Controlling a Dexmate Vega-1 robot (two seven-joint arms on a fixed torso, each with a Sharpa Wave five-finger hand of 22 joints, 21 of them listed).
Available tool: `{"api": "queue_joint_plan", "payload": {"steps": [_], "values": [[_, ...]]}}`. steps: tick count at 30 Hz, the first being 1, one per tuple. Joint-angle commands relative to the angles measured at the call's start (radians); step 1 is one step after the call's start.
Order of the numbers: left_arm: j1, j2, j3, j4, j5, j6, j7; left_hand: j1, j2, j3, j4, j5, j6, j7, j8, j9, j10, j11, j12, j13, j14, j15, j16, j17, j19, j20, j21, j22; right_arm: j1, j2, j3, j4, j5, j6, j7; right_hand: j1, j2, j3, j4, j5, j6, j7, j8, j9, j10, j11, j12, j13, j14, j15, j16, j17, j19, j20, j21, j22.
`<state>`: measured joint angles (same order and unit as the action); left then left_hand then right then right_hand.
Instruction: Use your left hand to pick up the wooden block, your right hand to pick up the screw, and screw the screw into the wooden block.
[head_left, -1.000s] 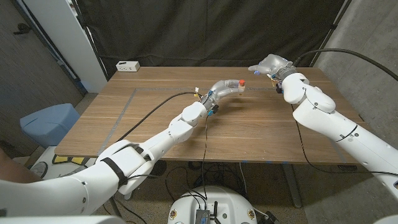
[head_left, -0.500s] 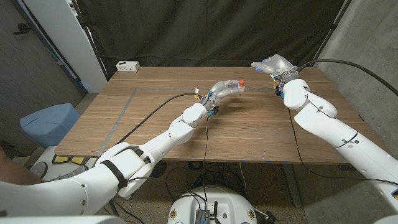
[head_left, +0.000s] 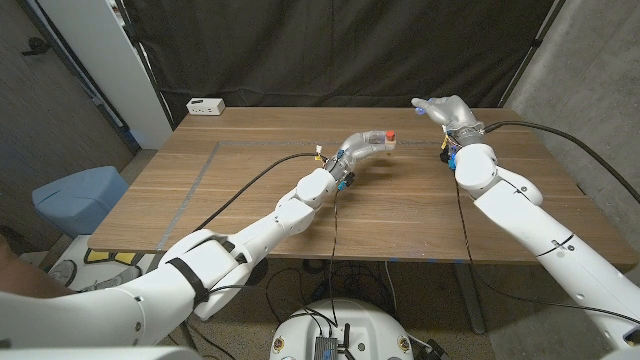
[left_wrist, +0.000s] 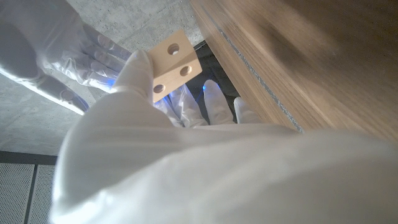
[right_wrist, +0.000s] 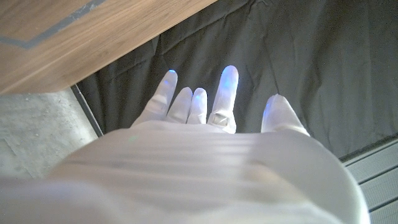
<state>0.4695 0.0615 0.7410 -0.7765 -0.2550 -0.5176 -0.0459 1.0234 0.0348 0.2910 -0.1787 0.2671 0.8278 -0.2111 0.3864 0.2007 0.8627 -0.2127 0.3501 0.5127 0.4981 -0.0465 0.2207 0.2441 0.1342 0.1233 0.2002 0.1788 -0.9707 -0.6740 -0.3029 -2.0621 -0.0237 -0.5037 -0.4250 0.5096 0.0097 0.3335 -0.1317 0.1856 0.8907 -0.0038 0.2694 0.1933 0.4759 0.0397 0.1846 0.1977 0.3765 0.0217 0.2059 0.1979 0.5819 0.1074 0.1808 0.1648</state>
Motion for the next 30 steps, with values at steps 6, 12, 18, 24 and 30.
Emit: {"api": "queue_joint_plan", "payload": {"steps": [6,12,18,24,30], "values": [[-0.026,-0.029,0.004,0.071,-0.011,-0.035,-0.036,-0.026,0.060,0.034,0.027,0.005,0.077,0.039,0.007,0.012,0.015,-0.008,0.013,0.103,0.009,-0.094,0.000,0.002,0.006,0.005,0.006,0.005,-0.089,0.053,0.067,0.053,0.191,0.212,-0.084,-0.013,0.010,-0.007,-0.001,0.008,-0.074,-0.038,-0.043,0.006,-0.048,0.012,-0.004,0.001,-0.041,0.017,-0.010,0.004,-0.032,0.020,-0.002,0.004],[-0.038,-0.040,0.007,0.098,-0.015,-0.047,-0.055,-0.025,0.061,0.035,0.027,0.005,0.075,0.039,0.006,0.012,0.014,-0.008,0.012,0.103,0.008,-0.094,0.001,0.003,0.005,0.005,0.006,0.005,-0.110,0.046,0.077,0.068,0.245,0.282,-0.063,-0.033,0.014,-0.015,0.003,0.008,-0.139,-0.068,-0.074,0.009,-0.105,0.017,-0.006,0.000,-0.101,0.052,-0.020,0.005,-0.073,0.059,-0.006,0.004],[-0.041,-0.045,0.007,0.110,-0.018,-0.053,-0.067,-0.025,0.061,0.035,0.027,0.006,0.076,0.040,0.006,0.012,0.014,-0.008,0.012,0.103,0.009,-0.093,0.001,0.003,0.005,0.006,0.006,0.005,-0.126,0.025,0.073,0.093,0.268,0.369,-0.031,-0.044,0.016,-0.021,-0.003,0.007,-0.269,-0.117,-0.100,0.008,-0.184,0.016,-0.008,-0.003,-0.160,0.097,-0.021,0.001,-0.114,0.068,-0.001,0.003],[-0.040,-0.048,0.006,0.117,-0.020,-0.057,-0.068,-0.025,0.060,0.035,0.027,0.006,0.076,0.038,0.006,0.012,0.014,-0.007,0.012,0.103,0.008,-0.093,0.001,0.003,0.006,0.007,0.006,0.005,-0.128,0.009,0.063,0.108,0.283,0.405,-0.007,-0.057,0.019,-0.027,-0.001,0.006,-0.356,-0.151,-0.102,0.005,-0.224,0.016,-0.007,-0.006,-0.198,0.098,-0.021,0.000,-0.130,0.073,-0.001,0.003],[-0.039,-0.052,0.005,0.125,-0.021,-0.062,-0.066,-0.027,0.061,0.035,0.027,0.006,0.075,0.039,0.005,0.012,0.013,-0.007,0.012,0.103,0.008,-0.091,0.001,0.003,0.006,0.008,0.006,0.005,-0.133,-0.010,0.056,0.118,0.298,0.435,0.022,-0.076,0.026,-0.034,0.003,0.005,-0.437,-0.163,-0.098,0.000,-0.282,0.023,-0.009,-0.010,-0.278,0.128,-0.027,-0.003,-0.220,0.070,-0.013,0.003]]}}
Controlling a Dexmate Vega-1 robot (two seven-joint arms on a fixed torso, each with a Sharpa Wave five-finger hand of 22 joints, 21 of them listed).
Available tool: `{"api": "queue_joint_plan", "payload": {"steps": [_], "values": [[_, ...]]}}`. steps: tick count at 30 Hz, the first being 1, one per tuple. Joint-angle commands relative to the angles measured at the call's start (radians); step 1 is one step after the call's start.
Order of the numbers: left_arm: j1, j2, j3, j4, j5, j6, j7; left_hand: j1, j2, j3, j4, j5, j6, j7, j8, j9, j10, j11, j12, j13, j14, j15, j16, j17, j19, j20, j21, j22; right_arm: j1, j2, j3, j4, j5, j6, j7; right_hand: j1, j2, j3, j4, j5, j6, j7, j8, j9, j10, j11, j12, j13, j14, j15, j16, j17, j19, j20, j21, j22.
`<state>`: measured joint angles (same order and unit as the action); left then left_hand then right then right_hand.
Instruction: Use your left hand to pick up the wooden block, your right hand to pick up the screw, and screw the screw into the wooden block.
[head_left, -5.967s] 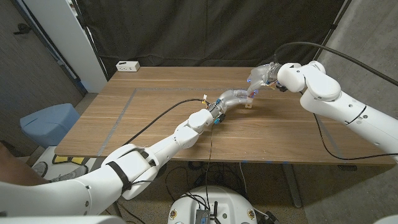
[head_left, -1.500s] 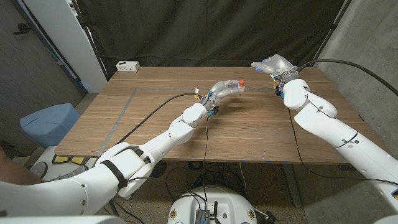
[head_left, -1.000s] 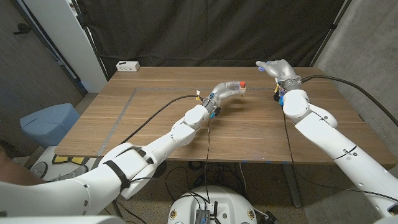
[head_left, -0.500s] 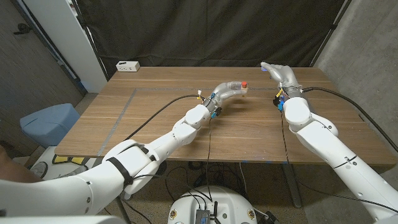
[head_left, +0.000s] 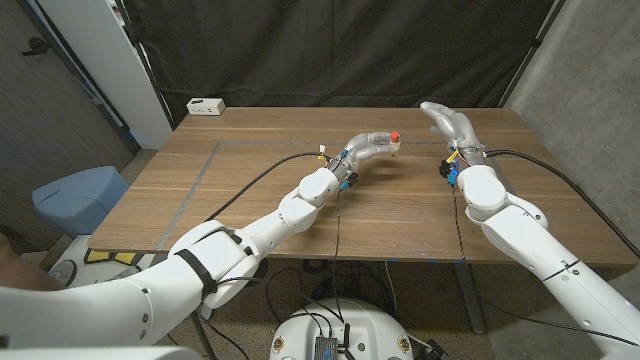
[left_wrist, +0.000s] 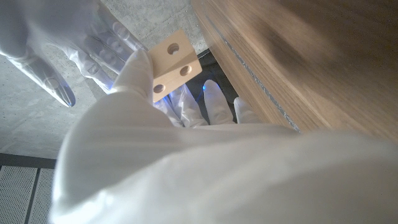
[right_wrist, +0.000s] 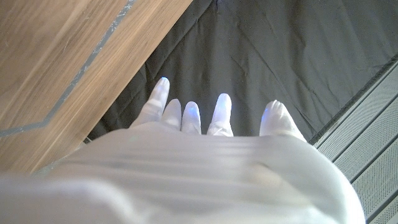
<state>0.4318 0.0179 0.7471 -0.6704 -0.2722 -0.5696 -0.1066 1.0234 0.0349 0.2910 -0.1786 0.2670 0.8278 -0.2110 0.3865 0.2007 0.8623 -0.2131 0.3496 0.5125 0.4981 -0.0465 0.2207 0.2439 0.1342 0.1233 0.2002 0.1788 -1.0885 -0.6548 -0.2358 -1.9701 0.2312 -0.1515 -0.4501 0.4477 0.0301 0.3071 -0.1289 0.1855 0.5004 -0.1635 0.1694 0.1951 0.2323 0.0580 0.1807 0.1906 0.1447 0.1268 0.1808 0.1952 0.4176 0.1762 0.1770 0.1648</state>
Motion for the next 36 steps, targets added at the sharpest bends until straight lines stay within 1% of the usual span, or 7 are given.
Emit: {"api": "queue_joint_plan", "payload": {"steps": [1,3,6,12,21,31,36], "values": [[-0.001,-0.008,-0.001,0.018,-0.004,-0.010,-0.005,-0.027,0.061,0.036,0.027,0.006,0.075,0.039,0.005,0.012,0.014,-0.007,0.012,0.103,0.008,-0.092,0.001,0.004,0.006,0.008,0.006,0.005,-0.018,-0.027,-0.009,0.028,0.055,0.089,0.050,-0.015,0.006,-0.008,0.000,0.005,-0.056,0.007,0.002,-0.003,-0.045,0.006,-0.005,-0.004,-0.058,0.028,-0.003,0.000,-0.070,0.001,-0.010,0.003],[0.000,-0.007,0.000,0.015,-0.003,-0.007,-0.004,-0.026,0.060,0.035,0.027,0.006,0.075,0.039,0.005,0.012,0.014,-0.007,0.012,0.103,0.009,-0.092,0.001,0.003,0.006,0.008,0.006,0.006,-0.024,-0.025,-0.008,0.038,0.070,0.114,0.062,-0.023,0.011,-0.010,0.000,0.004,-0.077,0.031,0.007,-0.006,-0.073,0.010,-0.004,-0.006,-0.103,0.038,-0.004,-0.002,-0.133,-0.010,-0.010,0.003],[-0.001,-0.011,0.001,0.020,-0.004,-0.007,-0.008,-0.026,0.060,0.035,0.027,0.006,0.075,0.039,0.005,0.012,0.014,-0.007,0.012,0.103,0.009,-0.093,0.001,0.004,0.006,0.006,0.006,0.006,-0.031,-0.024,-0.006,0.052,0.095,0.147,0.084,-0.031,0.017,-0.013,-0.003,0.002,-0.125,0.037,0.003,-0.011,-0.122,0.021,-0.004,-0.009,-0.184,0.032,-0.006,-0.004,-0.224,-0.036,-0.008,0.003],[-0.011,-0.025,0.003,0.049,-0.007,-0.020,-0.020,-0.026,0.060,0.036,0.027,0.007,0.074,0.039,0.005,0.012,0.014,-0.007,0.012,0.103,0.009,-0.093,0.001,0.004,0.006,0.007,0.007,0.006,-0.038,-0.041,-0.009,0.062,0.127,0.170,0.124,-0.035,0.026,-0.013,-0.005,0.001,-0.189,0.026,-0.003,-0.014,-0.193,0.015,-0.010,-0.011,-0.234,0.042,-0.003,-0.005,-0.279,-0.050,-0.006,0.003],[-0.018,-0.037,0.005,0.071,-0.008,-0.031,-0.027,-0.027,0.060,0.036,0.027,0.007,0.075,0.038,0.005,0.012,0.014,-0.007,0.012,0.103,0.009,-0.092,0.001,0.004,0.006,0.007,0.007,0.006,-0.051,-0.057,-0.009,0.069,0.164,0.189,0.156,-0.053,0.030,-0.019,0.000,-0.002,-0.281,-0.032,-0.005,-0.016,-0.195,0.013,0.002,-0.012,-0.260,0.057,0.003,-0.005,-0.325,-0.038,-0.003,0.004],[-0.023,-0.043,0.006,0.084,-0.010,-0.034,-0.037,-0.027,0.059,0.037,0.026,0.007,0.077,0.039,0.005,0.012,0.013,-0.007,0.011,0.103,0.012,-0.093,0.002,0.004,0.006,0.007,0.007,0.006,-0.064,-0.037,-0.018,0.087,0.192,0.224,0.153,-0.065,0.032,-0.023,0.004,-0.003,-0.283,-0.026,0.004,-0.016,-0.182,0.009,0.007,-0.012,-0.262,0.057,0.007,-0.004,-0.338,-0.034,-0.001,0.004],[-0.025,-0.042,0.007,0.085,-0.010,-0.030,-0.044,-0.027,0.059,0.037,0.026,0.007,0.077,0.038,0.005,0.012,0.013,-0.007,0.011,0.103,0.012,-0.092,0.002,0.004,0.006,0.009,0.007,0.006,-0.066,-0.030,-0.023,0.092,0.191,0.231,0.141,-0.072,0.034,-0.026,0.004,-0.003,-0.277,-0.021,0.011,-0.016,-0.181,0.000,0.007,-0.012,-0.223,0.014,0.023,-0.006,-0.322,-0.044,0.009,0.004]]}}
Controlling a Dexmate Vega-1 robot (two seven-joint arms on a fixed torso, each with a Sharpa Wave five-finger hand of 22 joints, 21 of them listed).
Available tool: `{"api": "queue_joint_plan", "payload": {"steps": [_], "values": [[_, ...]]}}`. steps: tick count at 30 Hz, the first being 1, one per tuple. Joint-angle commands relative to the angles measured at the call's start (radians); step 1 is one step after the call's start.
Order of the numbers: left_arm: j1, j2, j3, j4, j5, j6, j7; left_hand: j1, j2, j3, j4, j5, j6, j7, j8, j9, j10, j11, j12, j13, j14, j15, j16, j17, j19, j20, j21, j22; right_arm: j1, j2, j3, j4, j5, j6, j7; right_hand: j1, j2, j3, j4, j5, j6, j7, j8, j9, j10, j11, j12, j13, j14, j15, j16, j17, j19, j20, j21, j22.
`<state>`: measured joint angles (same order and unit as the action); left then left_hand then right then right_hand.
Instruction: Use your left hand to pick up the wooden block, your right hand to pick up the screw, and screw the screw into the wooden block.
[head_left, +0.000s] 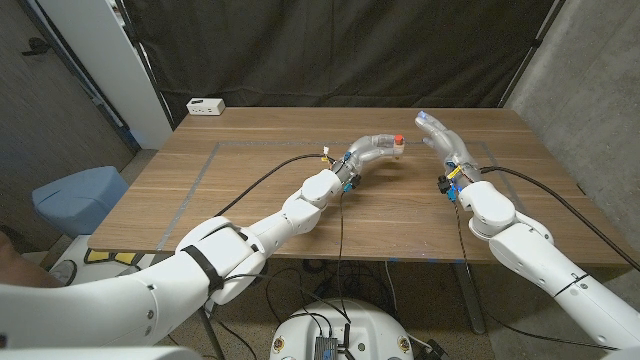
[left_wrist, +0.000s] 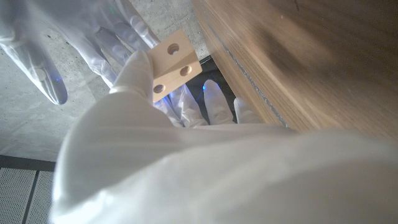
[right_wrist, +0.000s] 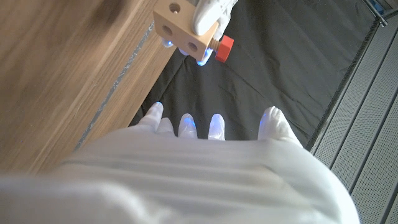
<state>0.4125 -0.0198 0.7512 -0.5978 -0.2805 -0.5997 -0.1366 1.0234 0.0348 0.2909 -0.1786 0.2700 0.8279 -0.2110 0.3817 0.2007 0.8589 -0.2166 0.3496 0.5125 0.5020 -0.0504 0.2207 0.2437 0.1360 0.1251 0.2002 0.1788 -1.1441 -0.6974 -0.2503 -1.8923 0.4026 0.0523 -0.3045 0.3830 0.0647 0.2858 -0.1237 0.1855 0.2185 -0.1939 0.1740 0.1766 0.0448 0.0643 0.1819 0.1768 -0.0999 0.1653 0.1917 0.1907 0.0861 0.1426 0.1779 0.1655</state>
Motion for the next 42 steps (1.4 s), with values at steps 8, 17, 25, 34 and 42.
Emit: {"api": "queue_joint_plan", "payload": {"steps": [8,17,25,34,42], "values": [[-0.017,-0.008,0.003,0.032,-0.006,-0.001,-0.031,-0.027,0.059,0.037,0.026,0.005,0.076,0.038,0.009,0.012,0.017,-0.004,0.011,0.103,0.008,-0.088,0.002,0.004,0.005,0.008,0.007,0.006,-0.011,0.017,-0.017,0.027,0.022,0.040,-0.004,-0.007,-0.001,-0.004,-0.007,-0.002,0.010,0.004,0.009,0.002,-0.001,-0.035,0.003,0.001,0.065,-0.027,0.023,-0.005,0.017,-0.010,0.011,0.002],[-0.039,-0.025,0.002,0.081,-0.010,-0.018,-0.048,-0.027,0.060,0.038,0.026,0.005,0.076,0.039,0.009,0.012,0.016,-0.003,0.011,0.103,0.009,-0.088,0.003,0.005,0.005,0.009,0.007,0.006,-0.016,0.038,-0.026,0.048,0.037,0.078,0.000,-0.009,-0.003,-0.006,-0.012,-0.003,0.032,0.008,0.016,0.001,0.007,-0.022,0.005,0.001,0.100,-0.024,0.026,-0.008,0.026,-0.010,0.013,0.002],[-0.045,-0.033,0.002,0.100,-0.012,-0.021,-0.055,-0.029,0.059,0.037,0.027,0.005,0.076,0.039,0.009,0.012,0.016,-0.003,0.011,0.102,0.010,-0.087,0.003,0.005,0.005,0.009,0.007,0.006,-0.021,0.050,-0.030,0.054,0.062,0.090,0.008,-0.031,0.002,-0.013,-0.001,-0.007,0.060,0.020,0.022,0.001,0.000,-0.027,0.003,0.001,0.072,-0.026,0.012,-0.004,0.022,-0.010,0.010,0.003],[-0.044,-0.031,0.003,0.096,-0.011,-0.015,-0.054,-0.029,0.061,0.039,0.027,0.005,0.077,0.039,0.009,0.012,0.017,-0.003,0.011,0.102,0.010,-0.088,0.003,0.005,0.006,0.008,0.008,0.006,-0.020,0.056,-0.040,0.068,0.075,0.111,0.027,-0.044,0.008,-0.017,0.004,-0.008,0.101,0.024,0.029,0.000,-0.005,-0.023,0.002,0.001,0.056,0.012,0.004,-0.004,0.011,0.005,0.007,0.003],[-0.048,-0.040,0.005,0.111,-0.012,-0.015,-0.059,-0.029,0.060,0.039,0.027,0.006,0.075,0.039,0.008,0.012,0.018,-0.003,0.011,0.103,0.011,-0.088,0.003,0.005,0.006,0.008,0.008,0.006,-0.030,0.062,-0.043,0.063,0.084,0.113,0.018,-0.052,0.014,-0.019,0.004,-0.008,0.148,0.033,0.036,0.000,-0.034,-0.012,-0.004,0.001,0.033,0.036,-0.003,-0.003,0.000,0.016,0.006,0.003]]}}
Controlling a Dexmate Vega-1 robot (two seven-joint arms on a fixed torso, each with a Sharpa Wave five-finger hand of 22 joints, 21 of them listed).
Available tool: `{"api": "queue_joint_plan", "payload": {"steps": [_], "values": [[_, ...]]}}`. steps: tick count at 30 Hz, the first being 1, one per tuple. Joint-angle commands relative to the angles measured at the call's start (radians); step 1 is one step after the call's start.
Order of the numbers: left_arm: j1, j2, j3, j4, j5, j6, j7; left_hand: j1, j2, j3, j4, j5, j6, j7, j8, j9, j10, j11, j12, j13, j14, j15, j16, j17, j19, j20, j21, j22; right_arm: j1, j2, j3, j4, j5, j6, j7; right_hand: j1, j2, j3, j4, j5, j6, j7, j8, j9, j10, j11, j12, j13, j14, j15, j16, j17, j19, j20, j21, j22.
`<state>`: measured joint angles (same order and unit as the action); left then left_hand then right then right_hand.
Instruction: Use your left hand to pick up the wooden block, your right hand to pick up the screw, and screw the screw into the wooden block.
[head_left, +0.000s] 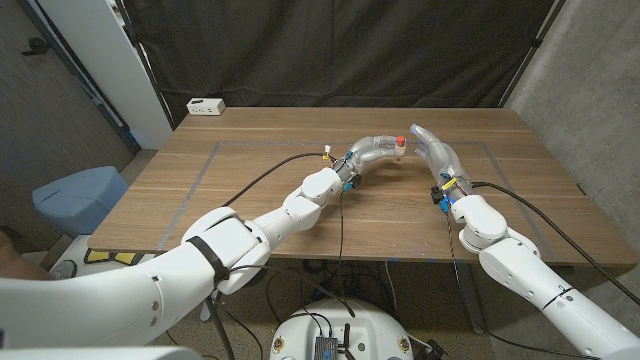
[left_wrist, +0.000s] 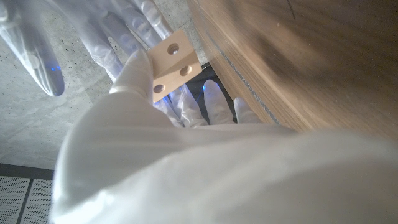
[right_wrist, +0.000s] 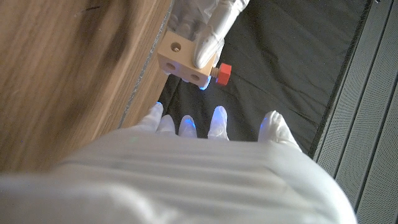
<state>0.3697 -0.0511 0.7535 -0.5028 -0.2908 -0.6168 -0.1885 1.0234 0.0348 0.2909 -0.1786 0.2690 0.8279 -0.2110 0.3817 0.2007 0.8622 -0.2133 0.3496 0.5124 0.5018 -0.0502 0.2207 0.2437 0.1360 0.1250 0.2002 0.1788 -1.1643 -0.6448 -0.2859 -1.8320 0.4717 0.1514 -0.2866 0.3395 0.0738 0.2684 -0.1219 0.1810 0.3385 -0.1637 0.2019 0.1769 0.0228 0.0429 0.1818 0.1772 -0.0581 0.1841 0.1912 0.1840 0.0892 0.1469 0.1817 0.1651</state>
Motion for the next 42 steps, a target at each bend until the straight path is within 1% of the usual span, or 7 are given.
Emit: {"api": "queue_joint_plan", "payload": {"steps": [1,5,10,17,26,30,42], "values": [[-0.005,-0.009,0.003,0.017,-0.001,0.002,-0.007,-0.029,0.061,0.039,0.027,0.007,0.075,0.039,0.008,0.012,0.014,-0.007,0.011,0.103,0.011,-0.088,0.003,0.006,0.006,0.008,0.008,0.006,-0.010,0.010,-0.007,0.003,0.015,0.014,0.000,-0.010,0.005,-0.001,0.003,-0.003,0.031,0.004,0.007,0.000,-0.016,0.007,-0.005,0.001,-0.013,0.015,-0.004,0.003,-0.004,0.012,0.002,0.003],[-0.006,-0.009,0.003,0.018,-0.001,0.002,-0.006,-0.029,0.060,0.039,0.027,0.007,0.076,0.039,0.008,0.012,0.014,-0.007,0.012,0.103,0.011,-0.088,0.003,0.005,0.006,0.008,0.008,0.006,-0.011,0.014,-0.012,0.006,0.013,0.016,-0.004,-0.014,0.008,-0.002,0.003,-0.003,0.052,0.006,0.009,0.000,-0.028,0.006,-0.006,0.001,-0.027,0.011,-0.006,0.004,-0.014,0.018,0.000,0.003],[-0.008,-0.011,0.003,0.023,-0.003,0.004,-0.010,-0.028,0.062,0.040,0.026,0.007,0.075,0.039,0.008,0.012,0.014,-0.007,0.011,0.103,0.010,-0.087,0.003,0.006,0.006,0.009,0.008,0.006,-0.012,0.016,-0.016,0.003,0.011,0.012,-0.011,-0.017,0.011,-0.002,0.003,-0.003,0.073,0.015,0.011,0.000,-0.038,0.003,-0.006,0.001,-0.040,0.014,-0.008,0.004,-0.015,0.018,0.001,0.004],[-0.012,-0.014,0.001,0.036,-0.007,0.004,-0.019,-0.030,0.061,0.040,0.027,0.007,0.076,0.039,0.008,0.012,0.014,-0.007,0.011,0.104,0.011,-0.088,0.003,0.006,0.006,0.009,0.008,0.006,-0.010,0.015,-0.019,-0.002,0.009,0.000,-0.019,-0.019,0.014,-0.002,0.002,-0.003,0.097,0.024,0.015,0.001,-0.043,0.006,-0.004,0.001,-0.046,0.015,-0.007,0.004,-0.016,0.019,0.003,0.004],[-0.021,-0.022,-0.001,0.058,-0.011,0.000,-0.027,-0.031,0.059,0.040,0.027,0.007,0.078,0.040,0.008,0.012,0.015,-0.006,0.012,0.104,0.011,-0.087,0.003,0.006,0.006,0.009,0.008,0.006,-0.009,0.011,-0.023,-0.010,0.008,-0.018,-0.025,-0.022,0.016,-0.002,0.001,-0.003,0.132,0.028,0.020,0.001,-0.045,0.006,-0.001,0.001,-0.050,0.015,-0.005,0.004,-0.017,0.019,0.004,0.004],[-0.018,-0.019,0.000,0.053,-0.011,-0.001,-0.028,-0.031,0.060,0.040,0.027,0.007,0.077,0.040,0.008,0.012,0.014,-0.007,0.011,0.103,0.011,-0.088,0.003,0.006,0.006,0.010,0.008,0.006,-0.008,0.005,-0.025,-0.014,0.006,-0.027,-0.023,-0.024,0.017,-0.002,0.001,-0.003,0.148,0.033,0.022,0.002,-0.047,0.003,-0.001,0.001,-0.054,0.015,-0.005,0.004,-0.019,0.019,0.003,0.004],[-0.004,-0.006,0.001,0.018,-0.009,0.005,-0.027,-0.031,0.060,0.040,0.027,0.008,0.078,0.040,0.008,0.012,0.016,-0.007,0.012,0.104,0.012,-0.088,0.004,0.007,0.007,0.010,0.008,0.006,-0.009,-0.002,-0.026,-0.018,0.006,-0.030,-0.021,-0.028,0.017,-0.003,0.000,-0.004,0.163,0.037,0.019,0.003,-0.055,0.003,-0.001,0.001,-0.061,0.014,-0.005,0.004,-0.021,0.023,0.004,0.004]]}}
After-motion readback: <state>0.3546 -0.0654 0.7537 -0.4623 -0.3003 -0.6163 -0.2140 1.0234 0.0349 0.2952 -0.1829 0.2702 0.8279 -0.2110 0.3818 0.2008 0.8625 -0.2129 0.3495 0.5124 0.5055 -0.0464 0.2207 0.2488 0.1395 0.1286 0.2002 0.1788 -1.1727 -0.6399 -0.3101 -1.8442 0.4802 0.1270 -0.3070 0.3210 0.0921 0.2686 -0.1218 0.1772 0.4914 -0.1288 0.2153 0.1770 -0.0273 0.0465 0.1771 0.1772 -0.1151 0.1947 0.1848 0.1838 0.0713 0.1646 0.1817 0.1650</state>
